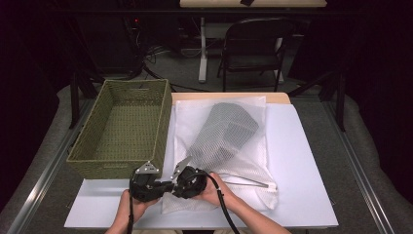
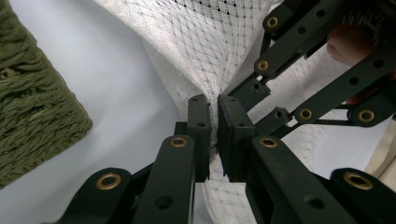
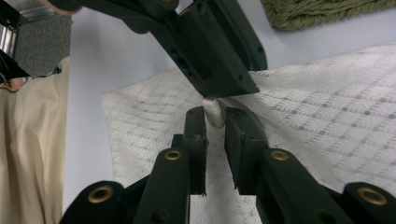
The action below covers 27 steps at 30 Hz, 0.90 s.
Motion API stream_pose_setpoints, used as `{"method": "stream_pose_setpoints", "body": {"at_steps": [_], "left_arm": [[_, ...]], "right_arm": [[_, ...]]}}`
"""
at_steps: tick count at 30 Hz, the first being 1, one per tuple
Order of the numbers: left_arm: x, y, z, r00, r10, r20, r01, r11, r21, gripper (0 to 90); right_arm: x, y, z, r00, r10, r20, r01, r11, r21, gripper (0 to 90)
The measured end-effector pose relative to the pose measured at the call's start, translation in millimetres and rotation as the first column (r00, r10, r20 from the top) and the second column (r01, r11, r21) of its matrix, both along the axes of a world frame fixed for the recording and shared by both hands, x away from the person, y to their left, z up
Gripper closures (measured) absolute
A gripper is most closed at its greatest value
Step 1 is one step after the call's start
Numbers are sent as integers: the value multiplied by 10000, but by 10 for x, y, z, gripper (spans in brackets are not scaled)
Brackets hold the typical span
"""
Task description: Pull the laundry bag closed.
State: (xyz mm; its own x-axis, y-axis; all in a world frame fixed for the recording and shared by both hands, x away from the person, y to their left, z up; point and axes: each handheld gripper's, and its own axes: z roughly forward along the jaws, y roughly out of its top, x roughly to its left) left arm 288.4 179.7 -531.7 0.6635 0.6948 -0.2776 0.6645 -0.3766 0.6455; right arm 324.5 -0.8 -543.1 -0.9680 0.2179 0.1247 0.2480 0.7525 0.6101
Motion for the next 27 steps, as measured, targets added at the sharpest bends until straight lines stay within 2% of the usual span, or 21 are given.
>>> {"method": "stream_pose_setpoints", "body": {"at_steps": [2, 5, 6, 8, 11, 13, 16, 20, 27], "left_arm": [[0, 0, 0, 10000, 5, 33, -5, 10000, 76, 839], [2, 5, -7, 10000, 18, -3, -18, 10000, 14, 838], [3, 7, -10, 10000, 35, -28, -35, 10000, -56, 838], [3, 4, -12, 10000, 34, -52, -34, 10000, -41, 842], [-8, -9, 2, 10000, 39, 24, -38, 10000, -26, 848], [-12, -10, 4, 10000, 54, 81, -53, 10000, -63, 848], [-10, -4, 6, 9999, 69, 94, -68, 10000, -69, 849], [-13, 6, 10, 9998, 116, 157, -115, 9999, -50, 849], [-10, 14, 9, 9997, 141, 186, -140, 9999, -64, 848]], "right_arm": [[-16, 16, -8, 10000, 14, 1, -14, 10000, -74, 843], [-28, 16, -19, 9999, -49, -87, 49, 10000, -24, 872], [-31, 13, -16, 10000, -49, 13, 49, 10000, -69, 883], [-20, 9, -16, 10000, -83, -14, 83, 10000, -6, 857], [-24, 23, -25, 10000, 19, -87, -19, 10000, 42, 739], [-29, 34, -25, 10000, -22, -53, 23, 10000, 61, 704], [-30, 49, -47, 9999, -91, -84, 91, 9999, 51, 699], [-42, 49, -43, 10000, -39, -21, 39, 10000, 10, 757], [-57, 17, -6, 10000, -58, -62, 58, 9999, 91, 790]]}}
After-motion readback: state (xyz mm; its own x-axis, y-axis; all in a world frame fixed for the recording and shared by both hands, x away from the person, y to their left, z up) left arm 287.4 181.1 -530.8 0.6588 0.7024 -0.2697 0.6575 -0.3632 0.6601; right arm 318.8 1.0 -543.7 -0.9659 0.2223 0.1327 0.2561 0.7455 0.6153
